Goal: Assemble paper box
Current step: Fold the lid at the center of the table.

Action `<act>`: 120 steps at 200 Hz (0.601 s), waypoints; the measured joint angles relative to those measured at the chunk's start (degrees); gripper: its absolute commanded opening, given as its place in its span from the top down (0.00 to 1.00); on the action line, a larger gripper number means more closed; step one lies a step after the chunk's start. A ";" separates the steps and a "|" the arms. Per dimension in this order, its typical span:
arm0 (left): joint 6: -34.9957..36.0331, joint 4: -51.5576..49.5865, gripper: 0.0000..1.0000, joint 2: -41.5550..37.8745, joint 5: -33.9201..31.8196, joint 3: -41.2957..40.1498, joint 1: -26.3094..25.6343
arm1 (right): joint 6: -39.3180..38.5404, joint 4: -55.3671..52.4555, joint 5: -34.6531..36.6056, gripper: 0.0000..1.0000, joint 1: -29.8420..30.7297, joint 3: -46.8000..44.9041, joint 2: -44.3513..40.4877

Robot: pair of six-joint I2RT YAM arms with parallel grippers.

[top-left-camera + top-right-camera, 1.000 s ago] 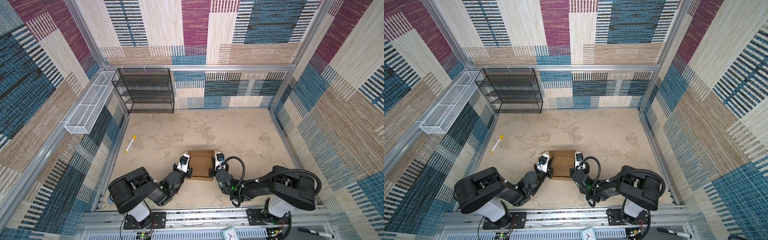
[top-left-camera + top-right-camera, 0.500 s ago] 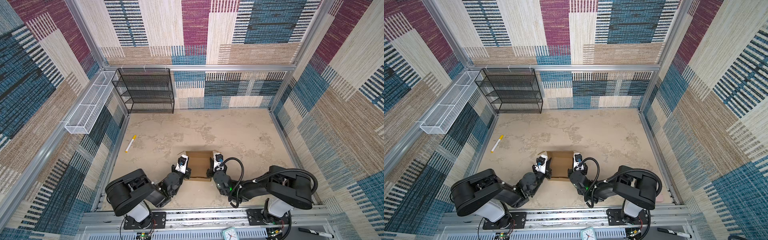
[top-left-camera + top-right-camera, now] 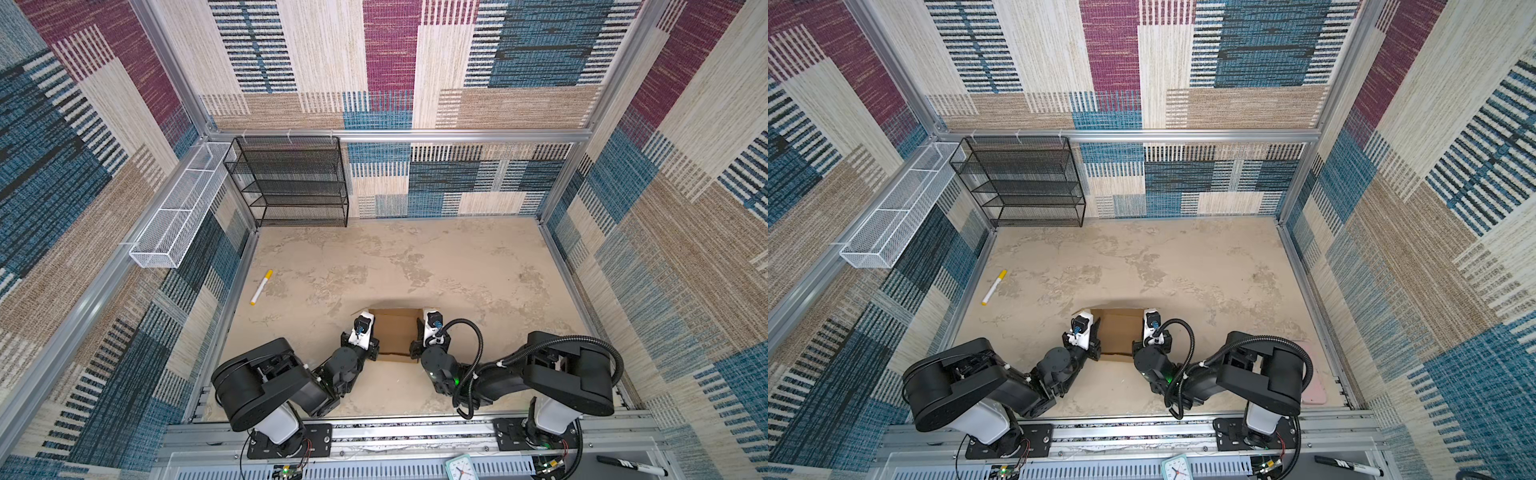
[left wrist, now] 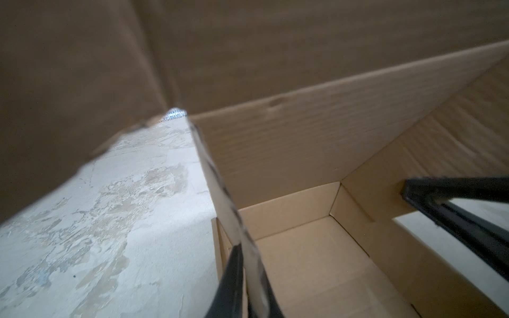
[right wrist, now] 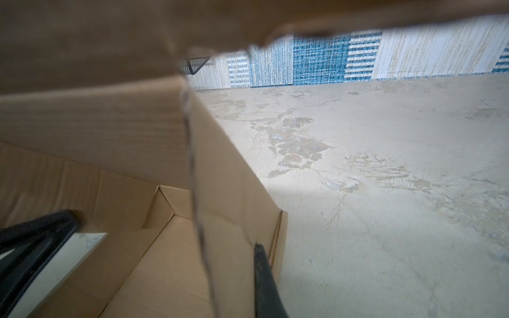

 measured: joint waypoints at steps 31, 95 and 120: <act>-0.02 -0.42 0.85 -0.31 0.00 -0.83 -0.15 | 0.63 -0.04 0.31 1.00 0.81 0.55 1.16; -0.44 -1.31 0.78 -2.86 -0.02 -2.93 -0.28 | 2.16 -0.85 1.73 0.93 2.64 1.22 2.10; -0.72 -1.86 0.76 -3.82 -0.02 -3.26 -0.55 | 3.19 -1.57 1.75 0.89 3.28 1.22 2.32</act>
